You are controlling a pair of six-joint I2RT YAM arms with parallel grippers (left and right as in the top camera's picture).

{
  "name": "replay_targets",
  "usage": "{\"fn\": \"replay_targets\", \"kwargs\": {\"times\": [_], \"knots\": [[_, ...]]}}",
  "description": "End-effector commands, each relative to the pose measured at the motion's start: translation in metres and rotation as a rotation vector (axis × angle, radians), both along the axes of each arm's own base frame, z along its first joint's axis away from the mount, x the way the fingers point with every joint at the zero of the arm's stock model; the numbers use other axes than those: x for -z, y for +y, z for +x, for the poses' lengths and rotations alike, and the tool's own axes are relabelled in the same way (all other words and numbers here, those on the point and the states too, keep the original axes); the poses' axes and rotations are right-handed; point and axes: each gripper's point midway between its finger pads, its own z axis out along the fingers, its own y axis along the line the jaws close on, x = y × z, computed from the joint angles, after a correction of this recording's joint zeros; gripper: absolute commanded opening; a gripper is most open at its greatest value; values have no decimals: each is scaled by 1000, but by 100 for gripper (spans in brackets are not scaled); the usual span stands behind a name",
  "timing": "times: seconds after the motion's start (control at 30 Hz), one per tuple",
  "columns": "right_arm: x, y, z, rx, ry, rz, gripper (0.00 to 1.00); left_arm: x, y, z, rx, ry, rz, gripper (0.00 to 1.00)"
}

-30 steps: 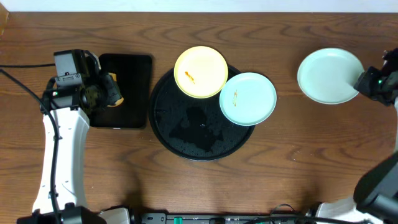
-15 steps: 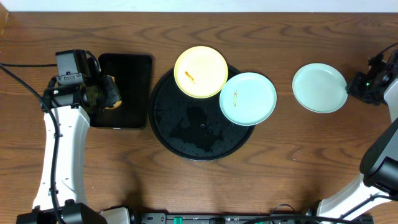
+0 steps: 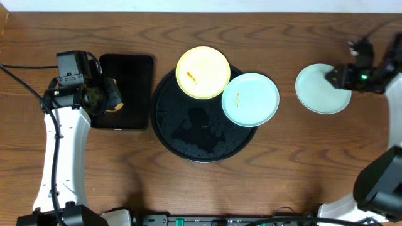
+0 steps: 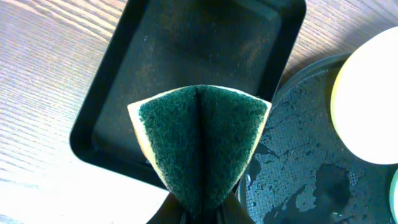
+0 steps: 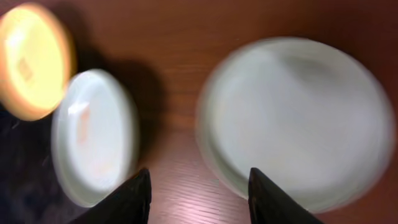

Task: Clean dirty plates on tray and stack at the side
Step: 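Set the pale blue plate on the table at right and release, then move the right gripper to the second pale blue plate and grasp it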

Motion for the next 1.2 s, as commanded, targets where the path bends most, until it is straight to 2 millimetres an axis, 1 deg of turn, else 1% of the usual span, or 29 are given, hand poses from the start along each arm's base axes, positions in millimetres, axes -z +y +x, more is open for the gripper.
{"fn": "replay_targets", "kwargs": {"times": [0.0,0.07,0.13,0.23,0.3,0.43,0.5,0.53,0.6,0.67,0.7,0.8,0.97,1.03,1.07,1.17], "knots": [[18,58,-2,-184,45,-88,50,2,-1,-1,7,7,3,8],[28,73,0,-214,64,-148,50,4,-1,-2,7,13,2,8],[40,82,5,-185,94,-233,49,5,-1,-3,7,13,2,8],[51,92,7,-161,120,-262,47,5,-1,-3,7,13,2,9],[61,99,7,-152,148,-251,46,5,-1,-3,7,13,2,8],[82,102,5,-141,209,-235,43,5,-1,-3,7,13,1,8],[96,106,1,-155,251,-210,38,5,-1,-3,7,14,1,8],[99,108,-1,-161,262,-198,38,5,-1,-3,7,14,1,8],[110,114,-6,-175,300,-166,32,5,-1,-3,7,14,1,8],[115,115,-9,-178,322,-159,32,5,-1,-3,7,13,2,9],[120,115,-11,-178,340,-159,35,5,-1,-3,7,14,1,8],[124,115,-15,-179,355,-158,35,5,-1,-3,7,14,1,9],[130,114,-23,-145,394,-148,29,5,-1,-3,7,14,1,8],[132,115,-25,-144,399,-147,21,5,-1,-3,7,14,1,8],[133,115,-26,-145,400,-147,20,5,-1,-3,7,14,1,8],[133,117,-26,-150,400,-148,8,5,-1,-3,7,14,2,8]]}}
